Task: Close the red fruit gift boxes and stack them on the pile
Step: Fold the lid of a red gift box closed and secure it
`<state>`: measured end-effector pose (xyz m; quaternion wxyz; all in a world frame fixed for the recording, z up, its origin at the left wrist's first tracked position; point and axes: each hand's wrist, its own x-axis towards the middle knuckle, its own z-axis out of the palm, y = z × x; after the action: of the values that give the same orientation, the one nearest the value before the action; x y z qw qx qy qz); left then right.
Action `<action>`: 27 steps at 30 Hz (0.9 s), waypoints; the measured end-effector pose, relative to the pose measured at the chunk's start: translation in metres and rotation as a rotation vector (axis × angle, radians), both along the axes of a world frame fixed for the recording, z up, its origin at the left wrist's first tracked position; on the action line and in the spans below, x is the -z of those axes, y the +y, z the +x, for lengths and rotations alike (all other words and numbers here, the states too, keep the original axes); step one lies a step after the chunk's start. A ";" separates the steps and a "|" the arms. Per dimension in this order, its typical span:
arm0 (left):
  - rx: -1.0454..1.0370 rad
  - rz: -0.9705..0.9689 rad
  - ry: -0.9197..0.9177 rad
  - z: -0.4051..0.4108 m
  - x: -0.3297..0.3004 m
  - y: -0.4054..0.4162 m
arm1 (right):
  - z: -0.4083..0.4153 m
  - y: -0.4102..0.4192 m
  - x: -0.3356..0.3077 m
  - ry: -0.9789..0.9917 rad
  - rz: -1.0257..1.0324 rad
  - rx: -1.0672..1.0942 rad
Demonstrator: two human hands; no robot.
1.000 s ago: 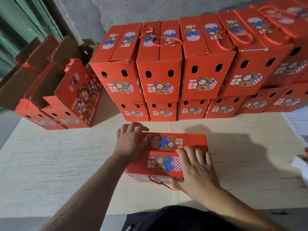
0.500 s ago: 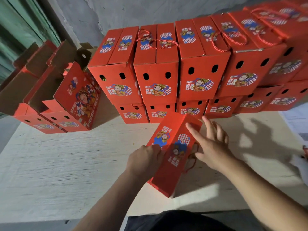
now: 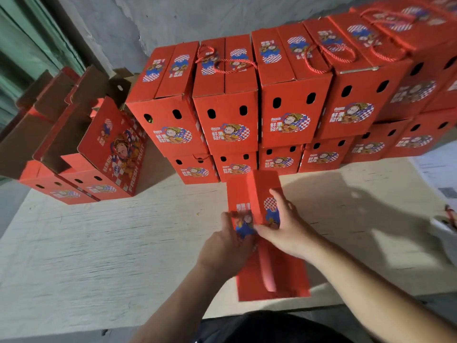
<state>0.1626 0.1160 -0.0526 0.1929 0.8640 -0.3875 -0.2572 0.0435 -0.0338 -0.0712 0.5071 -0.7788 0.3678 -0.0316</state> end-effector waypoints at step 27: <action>0.533 -0.071 -0.610 0.037 0.026 -0.023 | 0.011 -0.077 -0.041 0.144 0.131 -0.526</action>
<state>0.1993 0.0929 -0.0782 0.0252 0.7626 -0.6461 -0.0165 0.0547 -0.1106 -0.0306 0.5198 -0.8133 0.1895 0.1802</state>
